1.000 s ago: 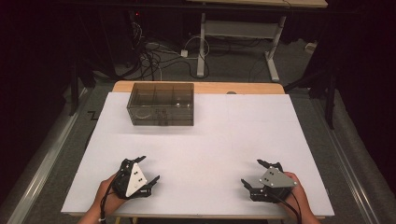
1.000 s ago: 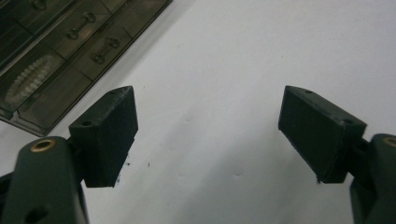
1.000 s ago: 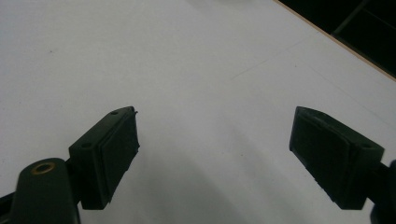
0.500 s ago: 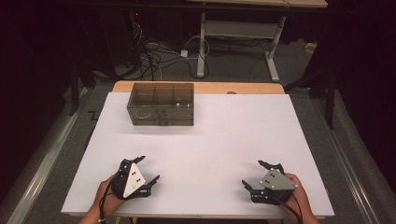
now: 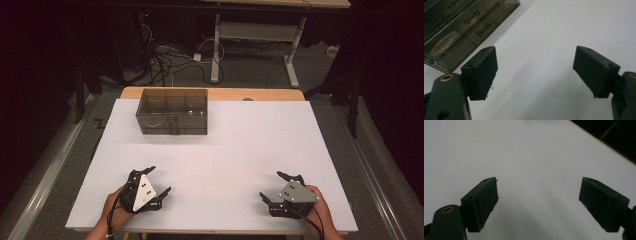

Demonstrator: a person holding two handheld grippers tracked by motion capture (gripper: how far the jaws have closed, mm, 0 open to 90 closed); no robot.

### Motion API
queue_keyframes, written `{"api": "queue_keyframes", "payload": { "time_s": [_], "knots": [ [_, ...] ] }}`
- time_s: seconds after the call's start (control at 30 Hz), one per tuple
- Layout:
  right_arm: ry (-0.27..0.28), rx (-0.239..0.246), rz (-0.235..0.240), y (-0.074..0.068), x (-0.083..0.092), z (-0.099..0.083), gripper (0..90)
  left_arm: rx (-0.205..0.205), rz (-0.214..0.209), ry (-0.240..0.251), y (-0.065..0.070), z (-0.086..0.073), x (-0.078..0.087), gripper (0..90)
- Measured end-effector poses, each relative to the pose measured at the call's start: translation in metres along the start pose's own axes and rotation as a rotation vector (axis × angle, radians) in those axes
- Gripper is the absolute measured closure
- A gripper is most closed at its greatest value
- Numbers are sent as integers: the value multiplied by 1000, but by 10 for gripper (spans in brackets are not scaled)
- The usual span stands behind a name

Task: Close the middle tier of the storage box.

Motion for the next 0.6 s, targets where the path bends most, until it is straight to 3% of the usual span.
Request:
{"api": "queue_keyframes", "payload": {
  "time_s": [0.2,0.4,0.6],
  "knots": [
    [-7,-11,-7,2,-2,-1,164,1,-10,0,0,-1,-3,196],
    [-8,8,-10,0,3,-4,164,-7,-12,0,1,0,-3,196],
    [5,-29,-24,9,6,-4,164,-7,-9,-2,0,2,-4,196]
  ]
}}
Point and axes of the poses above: each handheld gripper's, and its own axes: x roughly backward along the jaws, z roughly out of its top, y roughly to its right, the point moved 8 cm from there along -x, roughly forward along the jaws, and after that the axes turned 9 degrees about -x, right-handed, at the moved point
